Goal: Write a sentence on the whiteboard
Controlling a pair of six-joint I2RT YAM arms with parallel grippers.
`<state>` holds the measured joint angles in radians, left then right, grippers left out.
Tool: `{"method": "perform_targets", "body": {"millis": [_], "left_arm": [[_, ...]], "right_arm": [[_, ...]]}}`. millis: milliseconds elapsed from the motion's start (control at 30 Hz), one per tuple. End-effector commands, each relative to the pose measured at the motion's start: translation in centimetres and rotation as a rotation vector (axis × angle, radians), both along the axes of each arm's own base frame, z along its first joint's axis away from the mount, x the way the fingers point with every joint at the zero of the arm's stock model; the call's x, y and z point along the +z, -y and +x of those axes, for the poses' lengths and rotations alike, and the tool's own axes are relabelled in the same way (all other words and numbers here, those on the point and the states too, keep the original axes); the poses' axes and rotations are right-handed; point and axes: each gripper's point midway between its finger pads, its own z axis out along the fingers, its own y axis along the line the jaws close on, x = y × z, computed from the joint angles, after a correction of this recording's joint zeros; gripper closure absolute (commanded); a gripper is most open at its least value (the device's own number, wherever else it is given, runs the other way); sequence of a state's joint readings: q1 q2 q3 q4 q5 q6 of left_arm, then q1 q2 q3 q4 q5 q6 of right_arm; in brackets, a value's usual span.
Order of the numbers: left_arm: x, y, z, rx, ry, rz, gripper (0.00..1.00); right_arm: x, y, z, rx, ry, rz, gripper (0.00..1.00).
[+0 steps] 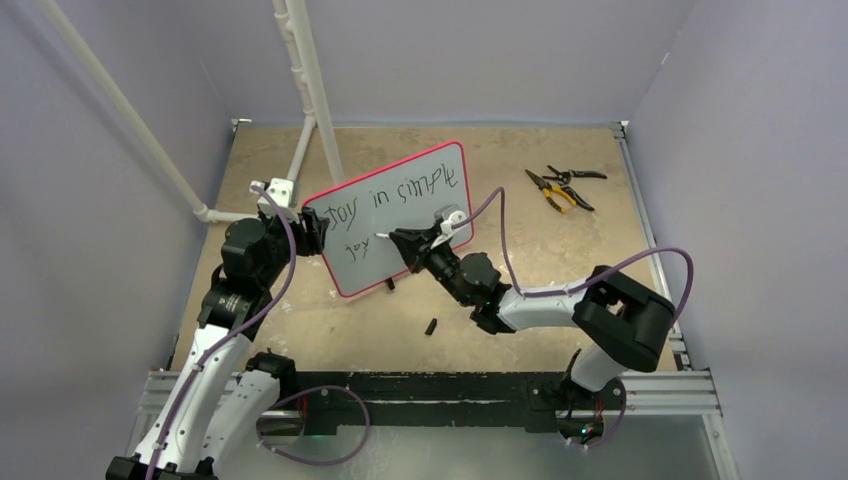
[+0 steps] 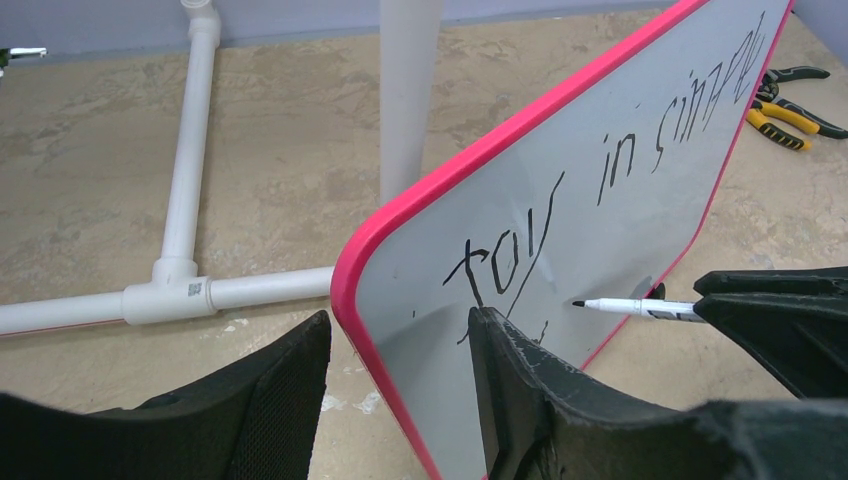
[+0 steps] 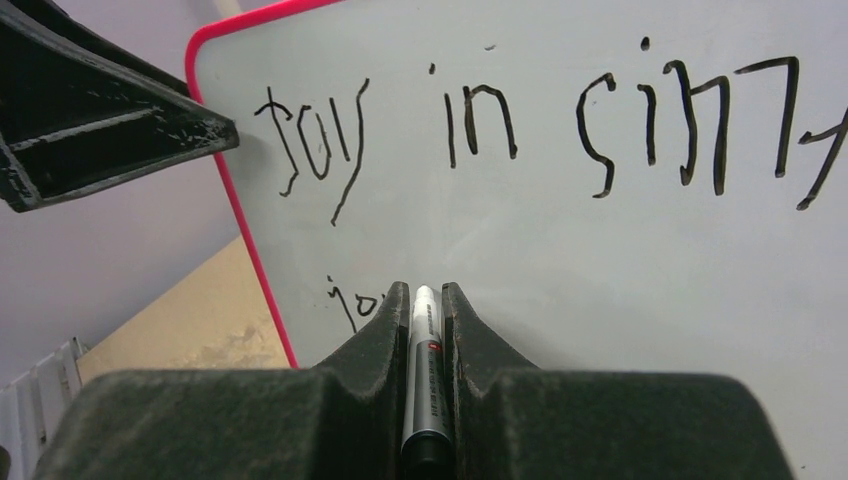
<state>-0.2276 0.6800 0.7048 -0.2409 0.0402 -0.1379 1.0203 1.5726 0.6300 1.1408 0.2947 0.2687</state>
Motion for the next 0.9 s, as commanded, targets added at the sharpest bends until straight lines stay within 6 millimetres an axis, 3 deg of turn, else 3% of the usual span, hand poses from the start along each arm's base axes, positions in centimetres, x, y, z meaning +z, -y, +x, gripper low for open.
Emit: {"method": "perform_targets", "body": {"millis": [0, 467, 867], "left_arm": [[1.1, 0.1, 0.2, -0.008, 0.048, -0.005, 0.48], [1.1, 0.1, 0.1, -0.01, 0.047, -0.005, 0.47], [1.1, 0.2, 0.2, -0.009, 0.048, -0.006, 0.47]], "right_arm": [[0.7, 0.1, 0.9, -0.023, 0.01, 0.03, 1.0], [0.5, -1.0, 0.8, 0.027, 0.036, 0.007, 1.0], [-0.9, 0.2, 1.5, -0.04, -0.016, -0.023, 1.0]]}}
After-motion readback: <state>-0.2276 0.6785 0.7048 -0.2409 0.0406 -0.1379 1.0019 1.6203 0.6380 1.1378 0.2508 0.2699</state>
